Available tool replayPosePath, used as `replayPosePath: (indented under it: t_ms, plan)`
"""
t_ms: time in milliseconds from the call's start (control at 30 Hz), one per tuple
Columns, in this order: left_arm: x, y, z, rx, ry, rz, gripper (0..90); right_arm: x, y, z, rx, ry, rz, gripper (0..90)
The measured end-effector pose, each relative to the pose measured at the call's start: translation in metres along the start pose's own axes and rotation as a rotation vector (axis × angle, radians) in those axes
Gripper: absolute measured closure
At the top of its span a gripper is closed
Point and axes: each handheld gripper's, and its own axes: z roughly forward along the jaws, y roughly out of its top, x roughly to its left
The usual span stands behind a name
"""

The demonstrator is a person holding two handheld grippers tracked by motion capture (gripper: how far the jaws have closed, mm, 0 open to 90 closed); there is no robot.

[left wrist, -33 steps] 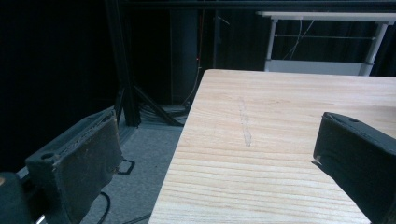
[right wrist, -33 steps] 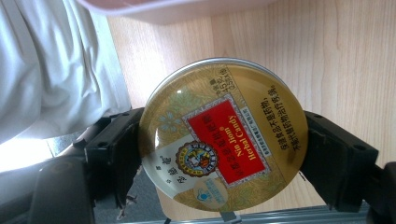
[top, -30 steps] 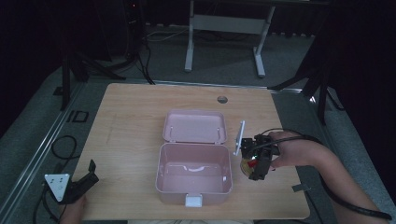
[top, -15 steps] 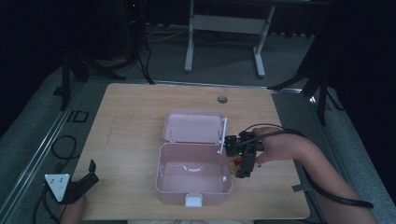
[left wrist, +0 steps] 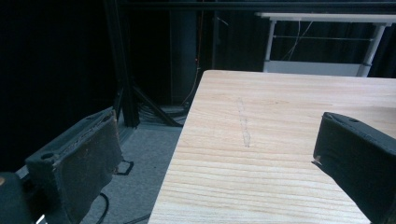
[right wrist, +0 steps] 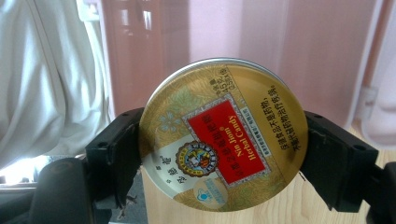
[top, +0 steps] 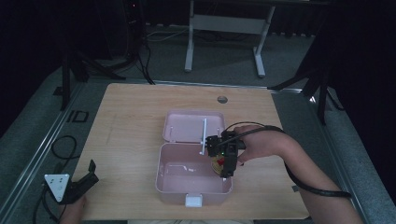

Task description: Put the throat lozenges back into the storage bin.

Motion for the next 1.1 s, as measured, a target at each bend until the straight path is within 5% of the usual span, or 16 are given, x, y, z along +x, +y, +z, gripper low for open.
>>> replayPosePath:
  t_ms: [500,1100]
  plan:
    - [0.000,0.000,0.000,-0.001,-0.001,-0.002,1.2,0.001,0.026,0.034,0.005,0.036,-0.051,20.0]
    - [0.000,0.000,0.000,0.000,-0.001,0.000,1.2,-0.003,0.030,0.096,0.058,0.076,-0.116,19.9]
